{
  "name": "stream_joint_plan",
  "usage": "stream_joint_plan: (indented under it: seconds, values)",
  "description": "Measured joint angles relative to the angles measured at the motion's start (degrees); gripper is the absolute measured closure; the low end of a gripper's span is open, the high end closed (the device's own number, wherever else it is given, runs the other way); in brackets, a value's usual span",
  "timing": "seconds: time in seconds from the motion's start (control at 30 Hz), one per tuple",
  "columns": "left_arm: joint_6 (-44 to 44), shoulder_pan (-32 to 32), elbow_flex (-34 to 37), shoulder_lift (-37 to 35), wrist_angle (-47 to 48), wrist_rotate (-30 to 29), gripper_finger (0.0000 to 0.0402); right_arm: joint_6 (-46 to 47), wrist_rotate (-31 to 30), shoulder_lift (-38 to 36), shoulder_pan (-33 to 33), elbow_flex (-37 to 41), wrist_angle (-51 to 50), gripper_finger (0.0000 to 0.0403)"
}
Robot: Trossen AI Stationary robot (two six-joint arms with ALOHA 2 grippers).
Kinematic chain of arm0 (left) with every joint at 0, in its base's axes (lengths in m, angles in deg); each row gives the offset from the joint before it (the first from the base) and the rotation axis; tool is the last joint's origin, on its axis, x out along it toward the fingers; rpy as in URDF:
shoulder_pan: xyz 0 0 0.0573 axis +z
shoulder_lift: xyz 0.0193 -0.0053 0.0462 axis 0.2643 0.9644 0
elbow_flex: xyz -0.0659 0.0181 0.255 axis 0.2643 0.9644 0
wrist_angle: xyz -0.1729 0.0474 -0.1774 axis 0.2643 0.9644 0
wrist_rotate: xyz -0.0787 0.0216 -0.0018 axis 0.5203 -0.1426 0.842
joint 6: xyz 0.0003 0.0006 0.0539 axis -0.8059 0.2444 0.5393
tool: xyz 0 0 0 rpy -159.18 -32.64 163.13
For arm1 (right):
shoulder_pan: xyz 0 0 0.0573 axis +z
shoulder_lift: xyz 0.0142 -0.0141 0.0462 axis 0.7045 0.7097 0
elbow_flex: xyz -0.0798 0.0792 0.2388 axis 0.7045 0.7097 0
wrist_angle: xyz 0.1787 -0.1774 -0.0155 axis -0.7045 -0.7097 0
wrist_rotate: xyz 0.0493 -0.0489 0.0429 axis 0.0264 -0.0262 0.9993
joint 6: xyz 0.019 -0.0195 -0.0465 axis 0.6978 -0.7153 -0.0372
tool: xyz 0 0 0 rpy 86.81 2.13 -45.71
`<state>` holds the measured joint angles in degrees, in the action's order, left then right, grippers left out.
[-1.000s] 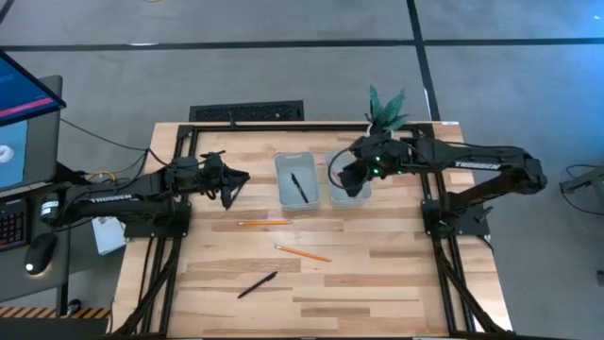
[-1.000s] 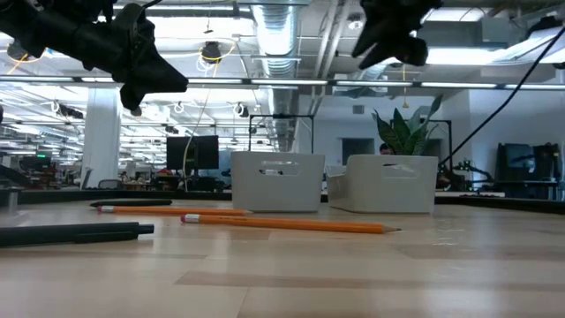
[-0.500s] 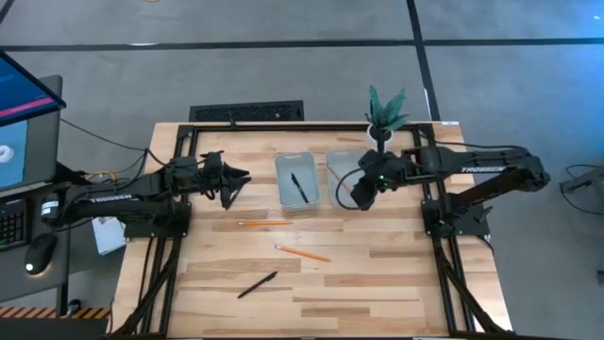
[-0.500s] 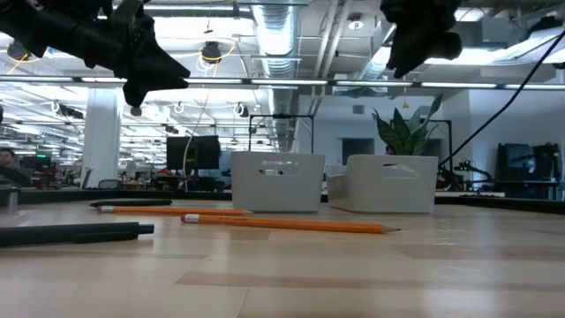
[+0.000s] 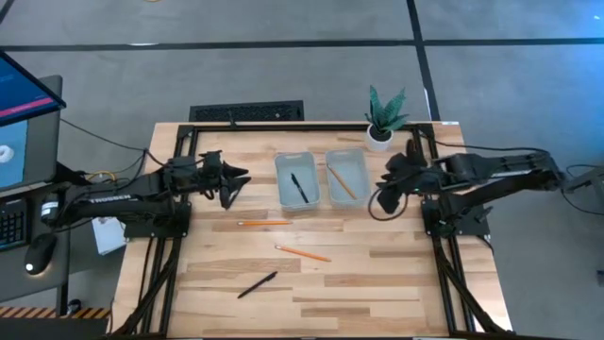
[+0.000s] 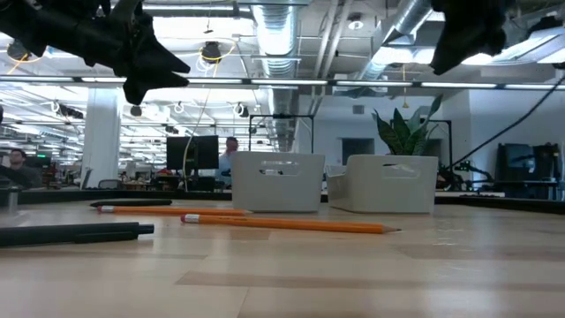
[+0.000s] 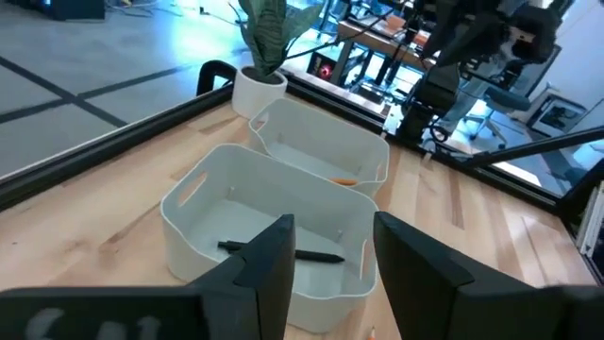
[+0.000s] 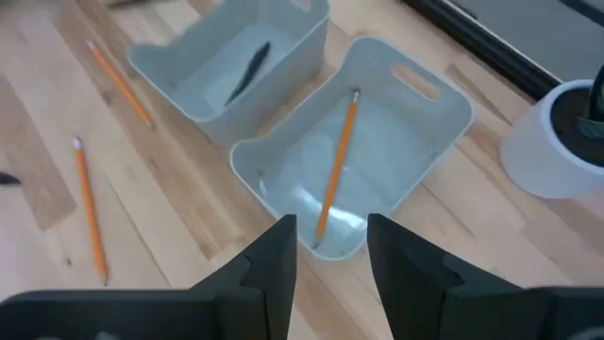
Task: Sort pens & pencils
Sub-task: Put the top black pen into the left gray bin
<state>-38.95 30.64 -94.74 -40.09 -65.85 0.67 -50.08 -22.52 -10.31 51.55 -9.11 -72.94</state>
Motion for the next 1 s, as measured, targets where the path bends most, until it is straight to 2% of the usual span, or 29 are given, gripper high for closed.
stream_joint_plan:
  seconds: [0.17,0.27,0.37,0.5,0.57,0.73,1.0]
  values:
    - [0.3,0.0,-0.33,-1.97,1.97,4.16,0.0264,0.33,0.26,-8.51,0.48,7.23,3.55,0.0252]
    - [-1.32,0.03,-3.39,-2.97,12.99,4.29,0.0264,0.64,0.22,-12.29,0.92,10.41,6.05,0.025]
    - [-4.8,0.07,-7.22,-2.89,26.25,0.3,0.0264,0.76,0.2,-14.62,1.01,12.54,8.18,0.0251]
    - [-10.88,0.08,-10.39,-1.83,33.9,-7.08,0.0264,0.77,0.04,-15.38,0.61,13.15,9.31,0.0254]
    - [-13.17,0.09,-11.46,-1.65,35.35,-8.81,0.0264,0.76,0.0,-15.36,0.31,13.15,9.21,0.0255]
    - [-18.34,0.09,-12.16,0.68,36.55,-8.9,0.0264,0.7,-0.01,-14.81,-0.9,13.15,9.19,0.0253]
    - [-20.69,0.09,-12.22,10.07,39.87,-8.96,0.0264,0.66,-0.04,-13.79,-2.04,13.15,9.3,0.0256]
